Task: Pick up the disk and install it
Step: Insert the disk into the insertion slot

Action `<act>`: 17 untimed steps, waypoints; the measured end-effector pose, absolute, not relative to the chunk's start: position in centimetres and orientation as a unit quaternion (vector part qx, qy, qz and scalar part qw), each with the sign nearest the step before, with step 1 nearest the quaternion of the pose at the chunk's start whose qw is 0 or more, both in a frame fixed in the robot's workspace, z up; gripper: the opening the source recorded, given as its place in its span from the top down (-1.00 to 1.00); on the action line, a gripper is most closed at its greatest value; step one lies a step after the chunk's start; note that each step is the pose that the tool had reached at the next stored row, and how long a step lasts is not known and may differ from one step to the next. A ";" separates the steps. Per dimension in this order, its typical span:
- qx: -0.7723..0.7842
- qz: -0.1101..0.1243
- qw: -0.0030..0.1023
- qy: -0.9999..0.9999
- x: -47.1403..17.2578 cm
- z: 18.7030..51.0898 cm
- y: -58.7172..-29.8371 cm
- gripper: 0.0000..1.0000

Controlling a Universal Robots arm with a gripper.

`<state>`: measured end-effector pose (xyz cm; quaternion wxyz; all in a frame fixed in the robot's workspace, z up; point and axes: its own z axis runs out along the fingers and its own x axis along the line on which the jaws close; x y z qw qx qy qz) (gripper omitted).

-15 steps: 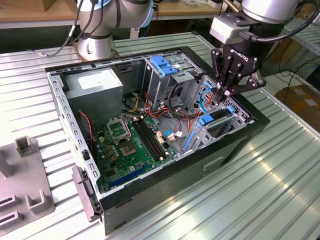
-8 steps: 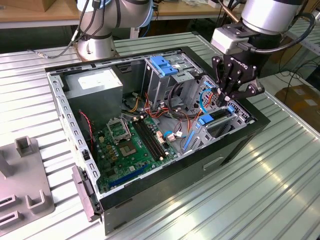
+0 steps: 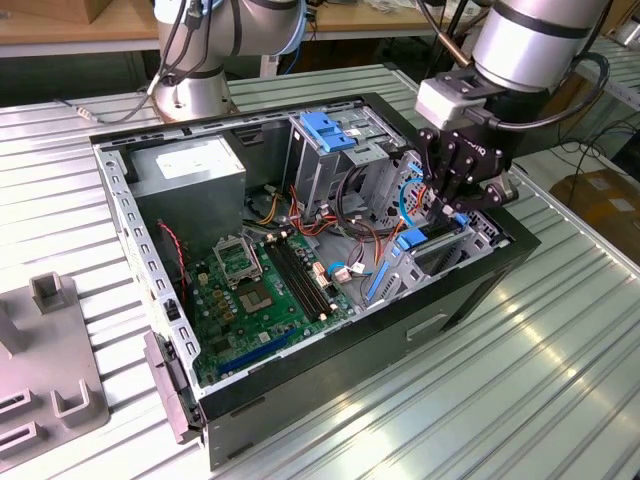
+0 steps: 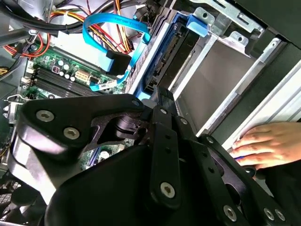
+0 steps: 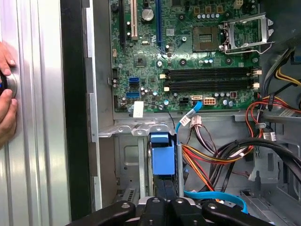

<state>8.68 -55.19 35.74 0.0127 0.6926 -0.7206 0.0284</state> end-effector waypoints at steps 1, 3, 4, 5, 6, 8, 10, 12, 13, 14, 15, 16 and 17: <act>0.693 0.028 0.013 -0.721 8.7 35.7 -55.2 0.80; 0.693 0.028 0.013 -0.721 8.8 35.5 -55.2 0.80; 0.693 0.028 0.013 -0.721 8.9 35.3 -55.2 0.80; 0.693 0.029 0.013 -0.721 9.1 35.1 -55.2 0.80; 0.693 0.029 0.013 -0.721 9.2 34.9 -55.2 0.80; 0.693 0.029 0.013 -0.721 9.4 34.5 -55.2 0.80; 0.693 0.029 0.013 -0.721 9.4 34.1 -55.2 0.80; 0.693 0.029 0.013 -0.721 9.4 33.7 -55.2 0.80; 0.693 0.029 0.013 -0.721 9.4 33.5 -55.2 0.80; 0.693 0.029 0.013 -0.721 9.4 33.3 -55.2 0.80; 0.693 0.029 0.014 -0.721 9.4 33.1 -55.2 0.80; 0.693 0.029 0.013 -0.721 9.4 33.1 -55.2 0.80; 0.693 0.029 0.013 -0.721 9.4 33.0 -55.2 0.80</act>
